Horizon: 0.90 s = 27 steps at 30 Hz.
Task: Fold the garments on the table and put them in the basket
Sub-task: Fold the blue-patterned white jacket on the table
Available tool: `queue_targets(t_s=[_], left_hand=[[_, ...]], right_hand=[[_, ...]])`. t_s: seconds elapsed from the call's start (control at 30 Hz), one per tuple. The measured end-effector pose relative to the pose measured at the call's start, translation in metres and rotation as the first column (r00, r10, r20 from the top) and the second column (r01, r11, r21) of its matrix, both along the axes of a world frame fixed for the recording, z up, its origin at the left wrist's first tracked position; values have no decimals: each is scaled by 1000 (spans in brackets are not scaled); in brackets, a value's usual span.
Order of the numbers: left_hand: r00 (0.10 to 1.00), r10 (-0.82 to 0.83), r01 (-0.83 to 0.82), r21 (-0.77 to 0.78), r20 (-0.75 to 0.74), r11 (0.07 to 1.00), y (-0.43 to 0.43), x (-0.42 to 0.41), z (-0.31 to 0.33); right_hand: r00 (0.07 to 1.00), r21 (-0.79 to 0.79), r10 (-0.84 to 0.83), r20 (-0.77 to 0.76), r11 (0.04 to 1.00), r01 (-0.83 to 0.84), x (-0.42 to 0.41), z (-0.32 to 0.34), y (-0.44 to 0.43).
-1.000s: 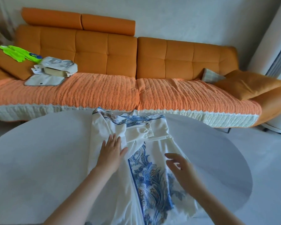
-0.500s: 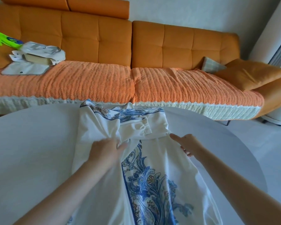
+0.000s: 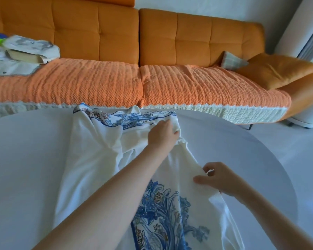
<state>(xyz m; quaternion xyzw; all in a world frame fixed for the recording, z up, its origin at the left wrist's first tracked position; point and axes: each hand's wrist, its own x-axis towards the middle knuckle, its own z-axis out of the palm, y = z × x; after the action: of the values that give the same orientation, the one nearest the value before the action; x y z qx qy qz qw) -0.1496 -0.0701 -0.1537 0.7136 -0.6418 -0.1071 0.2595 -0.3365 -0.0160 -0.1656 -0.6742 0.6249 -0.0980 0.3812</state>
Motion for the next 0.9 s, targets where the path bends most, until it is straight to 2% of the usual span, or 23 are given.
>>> queue_targets(t_s=[0.17, 0.37, 0.43, 0.53, 0.67, 0.7, 0.8, 0.87, 0.9], left_hand=[[992, 118, -127, 213, 53, 969, -35, -35, -7], [971, 225, -239, 248, 83, 939, -47, -38, -23], [973, 229, -228, 256, 29, 939, -46, -32, -17], [948, 248, -194, 253, -202, 948, -44, -20, -5], [844, 290, -220, 204, -450, 954, -36, 11, 11], [786, 297, -230, 191, -542, 954, -32, 21, 15], [509, 357, -305, 223, -783, 926, -18, 59, 20], [445, 440, -403, 265, -780, 876, -3, 87, 11], [458, 485, -435, 288, -745, 853, 6, 100, 5]], right_hand=[[980, 75, -29, 199, 997, 14, -7, -3, 30], [985, -66, 12, 174, 998, 0, -14, -10, 56], [984, -91, 18, 177, 996, -2, -10, -8, 59], [974, -107, 52, 219, 994, -29, -2, 4, 66], [940, -130, 145, 309, 985, -109, 19, 28, 84], [938, -171, 179, 298, 976, -132, 27, 34, 88], [930, -225, 302, 211, 941, -254, 54, 50, 102], [926, -208, 354, 133, 923, -323, 76, 55, 110], [919, -193, 386, 77, 910, -366, 87, 53, 114]])
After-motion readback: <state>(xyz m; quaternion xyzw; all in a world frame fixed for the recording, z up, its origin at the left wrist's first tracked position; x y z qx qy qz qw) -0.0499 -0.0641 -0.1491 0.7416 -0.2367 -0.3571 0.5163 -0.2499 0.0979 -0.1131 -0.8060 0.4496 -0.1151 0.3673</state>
